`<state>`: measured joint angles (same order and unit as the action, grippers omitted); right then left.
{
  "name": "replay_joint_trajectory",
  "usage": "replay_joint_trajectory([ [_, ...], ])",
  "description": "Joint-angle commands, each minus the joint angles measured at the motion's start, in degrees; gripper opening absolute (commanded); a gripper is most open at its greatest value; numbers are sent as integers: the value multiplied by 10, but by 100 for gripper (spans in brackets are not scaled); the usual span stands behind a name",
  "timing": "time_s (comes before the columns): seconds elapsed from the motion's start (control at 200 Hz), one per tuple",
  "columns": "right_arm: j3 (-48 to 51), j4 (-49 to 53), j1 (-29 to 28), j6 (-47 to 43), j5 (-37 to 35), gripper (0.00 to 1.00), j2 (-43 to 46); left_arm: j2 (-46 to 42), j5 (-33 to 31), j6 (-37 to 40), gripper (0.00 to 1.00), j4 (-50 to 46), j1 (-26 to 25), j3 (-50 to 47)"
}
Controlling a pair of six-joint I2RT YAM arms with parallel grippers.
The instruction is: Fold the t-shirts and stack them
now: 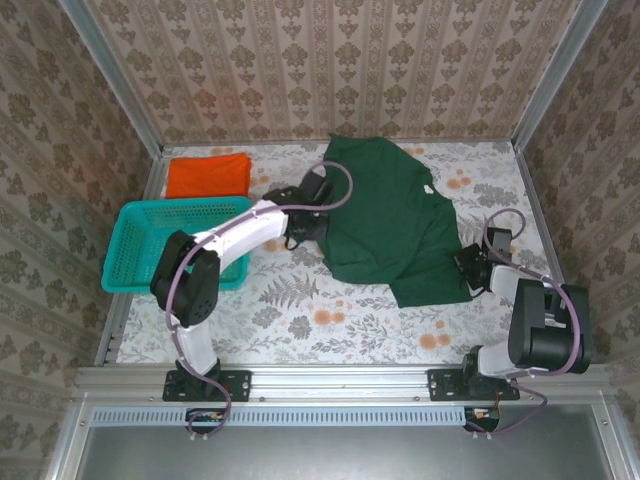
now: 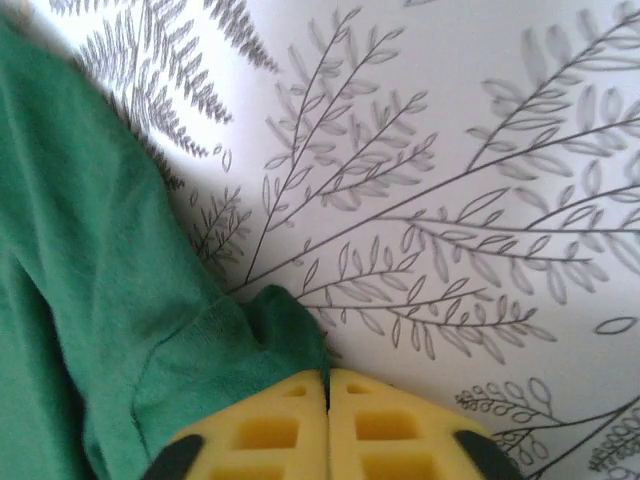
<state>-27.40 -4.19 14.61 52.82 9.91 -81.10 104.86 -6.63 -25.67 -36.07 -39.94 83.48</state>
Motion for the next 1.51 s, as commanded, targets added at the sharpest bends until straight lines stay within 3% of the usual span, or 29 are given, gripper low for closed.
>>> replay_joint_trajectory([
  [0.0, 42, 11, 29, 35, 12, 1, 5, -39, 10, 25, 0, -8, 21, 62],
  [0.285, 95, 33, 82, 65, 18, 0, 105, -55, 44, -6, 0, -41, 73, 94],
  [0.435, 115, 117, 97, 80, -15, 0, 231, -83, 45, -30, 0, -57, 97, 54],
  [0.595, 109, 195, 104, 71, -54, 0, 354, -134, 93, -47, 0, -44, 126, -9],
  [0.78, 99, 199, 105, 62, -43, 0, 351, -168, 115, -60, 2, -27, 154, -14],
  [0.98, 114, 175, 105, 68, -35, 0, 320, -69, 172, -80, 1, 1, 199, 112],
  [1.165, 114, 181, 105, 59, -54, 0, 333, 127, 189, -70, 0, -35, 227, 375],
  [1.22, 115, 178, 106, 58, -55, 0, 329, 207, 188, -70, 11, -68, 237, 475],
  [1.305, 115, 171, 106, 60, -51, 0, 321, 330, 122, -55, 41, -179, 245, 672],
  [1.365, 112, 165, 105, 59, -42, 0, 315, 383, 68, -42, 69, -236, 245, 773],
  [1.42, 108, 163, 104, 54, -31, 0, 308, 387, 33, -33, 78, -253, 243, 787],
  [1.5, 99, 162, 104, 43, -21, 0, 299, 326, -3, -12, 81, -231, 230, 697],
])
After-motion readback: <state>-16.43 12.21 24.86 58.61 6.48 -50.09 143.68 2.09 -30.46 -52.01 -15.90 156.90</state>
